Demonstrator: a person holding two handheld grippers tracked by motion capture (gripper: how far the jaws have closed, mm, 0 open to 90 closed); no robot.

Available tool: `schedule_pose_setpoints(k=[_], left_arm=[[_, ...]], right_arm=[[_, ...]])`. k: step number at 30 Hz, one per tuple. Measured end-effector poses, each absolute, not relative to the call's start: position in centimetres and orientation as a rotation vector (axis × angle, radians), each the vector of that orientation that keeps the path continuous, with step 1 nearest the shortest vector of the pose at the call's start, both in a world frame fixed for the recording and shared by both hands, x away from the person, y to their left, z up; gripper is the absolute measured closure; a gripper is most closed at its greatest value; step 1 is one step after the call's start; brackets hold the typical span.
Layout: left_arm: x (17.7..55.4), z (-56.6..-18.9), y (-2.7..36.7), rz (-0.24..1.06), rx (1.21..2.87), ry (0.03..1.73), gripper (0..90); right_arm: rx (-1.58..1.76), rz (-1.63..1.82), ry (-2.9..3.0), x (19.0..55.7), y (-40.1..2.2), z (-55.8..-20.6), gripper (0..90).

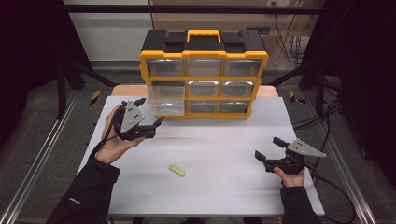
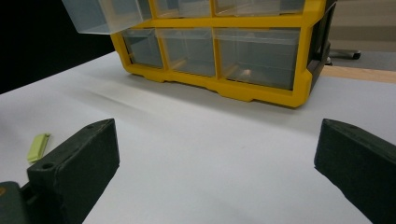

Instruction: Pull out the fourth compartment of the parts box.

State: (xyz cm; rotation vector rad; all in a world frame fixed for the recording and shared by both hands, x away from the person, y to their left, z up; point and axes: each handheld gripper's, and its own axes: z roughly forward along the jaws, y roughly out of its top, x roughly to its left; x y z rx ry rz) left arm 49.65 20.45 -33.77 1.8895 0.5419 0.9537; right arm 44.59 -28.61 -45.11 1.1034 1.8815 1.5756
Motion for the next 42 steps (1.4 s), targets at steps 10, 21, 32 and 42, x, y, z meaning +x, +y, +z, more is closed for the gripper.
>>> schedule_pose_setpoints(k=[10,21,32,42], left_arm=[[48.9,-34.7,22.4,0.852,1.783,0.656,13.0],[47.6,-36.8,25.1,0.762,1.682,0.741,8.7],[46.4,-39.3,26.9,0.719,1.621,0.800,5.0],[45.9,-41.1,27.6,0.682,1.635,0.817,3.6]], right_arm=[[1.106,1.579,1.880,44.6,-28.6,-45.0,0.6],[1.099,1.582,1.890,44.5,-28.4,-44.8,0.6],[1.085,1.579,1.927,44.3,-27.8,-44.2,0.8],[1.043,1.584,1.983,44.0,-25.9,-43.3,0.7]])
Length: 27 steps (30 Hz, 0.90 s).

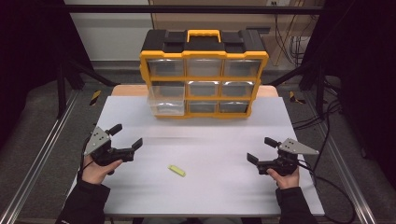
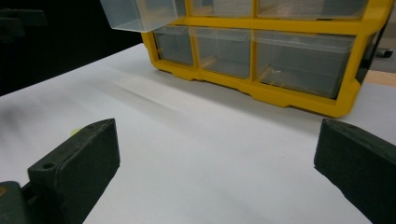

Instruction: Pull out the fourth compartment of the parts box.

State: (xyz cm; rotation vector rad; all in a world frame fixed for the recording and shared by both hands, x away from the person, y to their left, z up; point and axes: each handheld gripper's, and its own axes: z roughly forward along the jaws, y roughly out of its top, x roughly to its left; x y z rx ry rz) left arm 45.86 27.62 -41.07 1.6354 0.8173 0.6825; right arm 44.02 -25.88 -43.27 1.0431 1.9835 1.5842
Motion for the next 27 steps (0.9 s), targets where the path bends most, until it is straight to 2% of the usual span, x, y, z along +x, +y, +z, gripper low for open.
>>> schedule_pose_setpoints(k=[27], left_arm=[[45.5,-43.7,28.7,0.630,1.657,0.809,0.9]], right_arm=[[1.007,1.513,2.141,44.4,-18.9,-42.3,1.4]])
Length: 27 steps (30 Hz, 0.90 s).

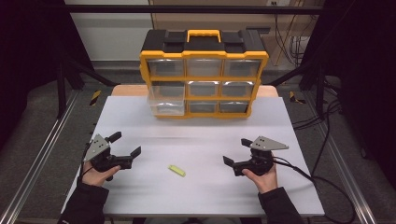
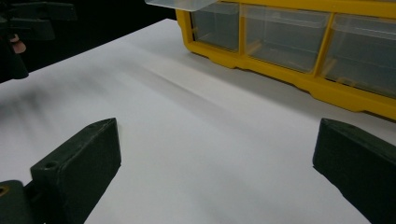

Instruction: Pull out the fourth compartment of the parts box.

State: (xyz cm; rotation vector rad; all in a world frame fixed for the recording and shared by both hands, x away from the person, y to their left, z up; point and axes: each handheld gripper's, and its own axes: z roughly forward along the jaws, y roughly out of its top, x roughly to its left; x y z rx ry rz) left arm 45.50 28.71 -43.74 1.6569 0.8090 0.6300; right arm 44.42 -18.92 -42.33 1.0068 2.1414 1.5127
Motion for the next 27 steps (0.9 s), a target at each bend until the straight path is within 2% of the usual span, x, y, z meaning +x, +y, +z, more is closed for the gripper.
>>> schedule_pose_setpoints(k=[27], left_arm=[[46.0,-44.7,28.4,0.583,1.696,0.798,0.3]], right_arm=[[0.902,1.387,2.317,45.8,-10.9,-41.9,1.4]])
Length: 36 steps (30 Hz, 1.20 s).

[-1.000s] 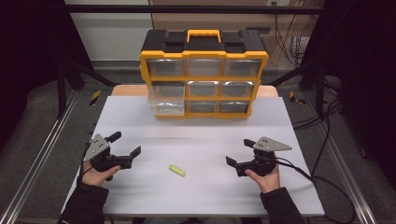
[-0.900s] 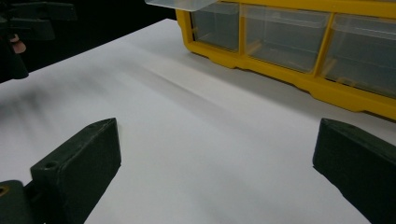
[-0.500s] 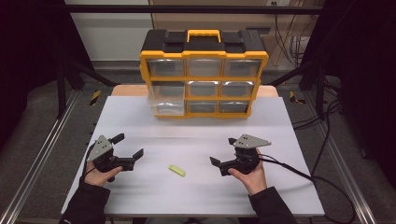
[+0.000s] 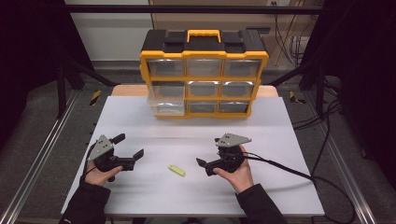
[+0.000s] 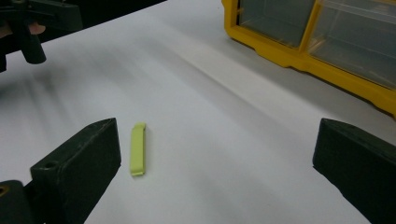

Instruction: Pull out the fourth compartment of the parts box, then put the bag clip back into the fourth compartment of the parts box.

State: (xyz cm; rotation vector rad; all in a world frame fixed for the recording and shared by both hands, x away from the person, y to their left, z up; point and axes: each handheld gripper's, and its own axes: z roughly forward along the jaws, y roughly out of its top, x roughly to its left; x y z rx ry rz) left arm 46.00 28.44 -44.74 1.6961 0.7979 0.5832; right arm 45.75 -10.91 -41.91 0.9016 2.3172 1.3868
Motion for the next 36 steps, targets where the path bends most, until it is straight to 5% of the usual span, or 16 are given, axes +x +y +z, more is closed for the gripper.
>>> schedule_pose_setpoints(k=[36], left_arm=[[46.2,-45.1,28.3,0.564,1.719,0.784,0.4]], right_arm=[[0.821,1.213,2.569,47.7,-3.4,-44.5,10.6]])
